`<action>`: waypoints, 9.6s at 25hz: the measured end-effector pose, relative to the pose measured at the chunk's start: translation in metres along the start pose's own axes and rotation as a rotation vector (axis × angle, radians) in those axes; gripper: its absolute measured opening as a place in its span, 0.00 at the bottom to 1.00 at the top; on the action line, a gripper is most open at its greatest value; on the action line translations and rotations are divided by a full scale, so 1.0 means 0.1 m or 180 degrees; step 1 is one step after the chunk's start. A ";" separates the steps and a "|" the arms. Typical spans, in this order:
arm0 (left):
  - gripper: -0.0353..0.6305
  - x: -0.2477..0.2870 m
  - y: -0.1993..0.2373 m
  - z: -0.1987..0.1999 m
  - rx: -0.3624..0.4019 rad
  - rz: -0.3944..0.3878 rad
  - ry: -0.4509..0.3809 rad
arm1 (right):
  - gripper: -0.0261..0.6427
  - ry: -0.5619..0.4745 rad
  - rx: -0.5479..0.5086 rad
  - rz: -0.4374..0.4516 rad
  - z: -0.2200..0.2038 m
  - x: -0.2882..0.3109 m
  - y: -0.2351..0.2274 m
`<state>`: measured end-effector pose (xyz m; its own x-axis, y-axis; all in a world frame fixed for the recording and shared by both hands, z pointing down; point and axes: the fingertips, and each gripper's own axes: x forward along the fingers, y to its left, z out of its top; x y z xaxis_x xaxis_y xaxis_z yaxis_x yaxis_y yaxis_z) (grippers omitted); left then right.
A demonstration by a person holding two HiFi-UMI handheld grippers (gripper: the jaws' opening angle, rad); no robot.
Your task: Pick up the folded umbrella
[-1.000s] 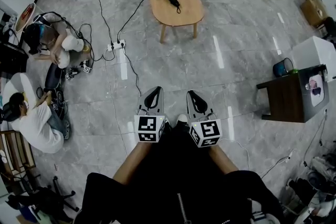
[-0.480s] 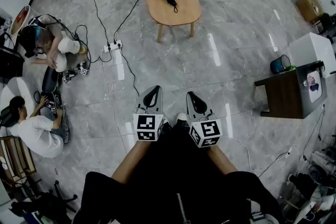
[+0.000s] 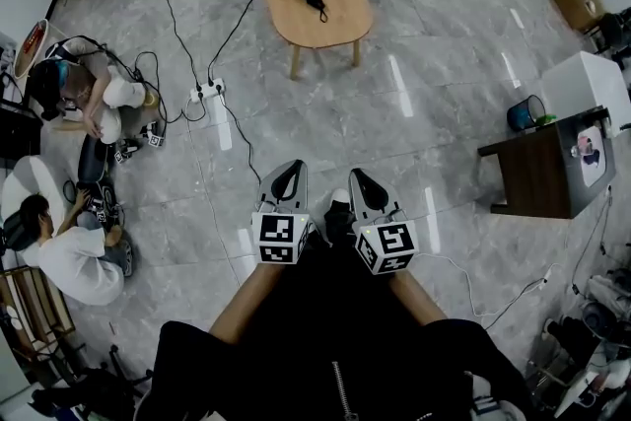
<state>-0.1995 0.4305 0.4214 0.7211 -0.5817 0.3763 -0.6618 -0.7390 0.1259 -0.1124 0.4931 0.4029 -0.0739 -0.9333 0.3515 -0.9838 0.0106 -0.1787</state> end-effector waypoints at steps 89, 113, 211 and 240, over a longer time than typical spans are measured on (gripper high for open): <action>0.08 2.36 1.45 0.83 -0.0009 -0.0144 0.0303 | 0.06 0.0253 0.0222 0.0002 0.85 2.65 -0.90; 0.08 3.42 1.74 1.44 -0.0093 0.0374 0.0318 | 0.06 0.0220 0.0113 0.0602 1.57 3.68 -1.68; 0.08 6.45 4.00 1.79 -0.0491 0.0201 0.0733 | 0.27 0.1093 -0.0268 0.0663 1.63 7.62 -2.68; 0.08 6.40 4.03 0.88 -0.0577 0.0315 0.1132 | 0.50 0.1848 -0.0300 0.0482 -0.02 8.63 -3.39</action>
<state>0.0136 -0.2692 0.6320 0.5573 -0.4697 0.6847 -0.7728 -0.5950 0.2209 0.1574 -0.3150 0.7685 -0.2648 -0.5709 0.7771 -0.9637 0.1845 -0.1929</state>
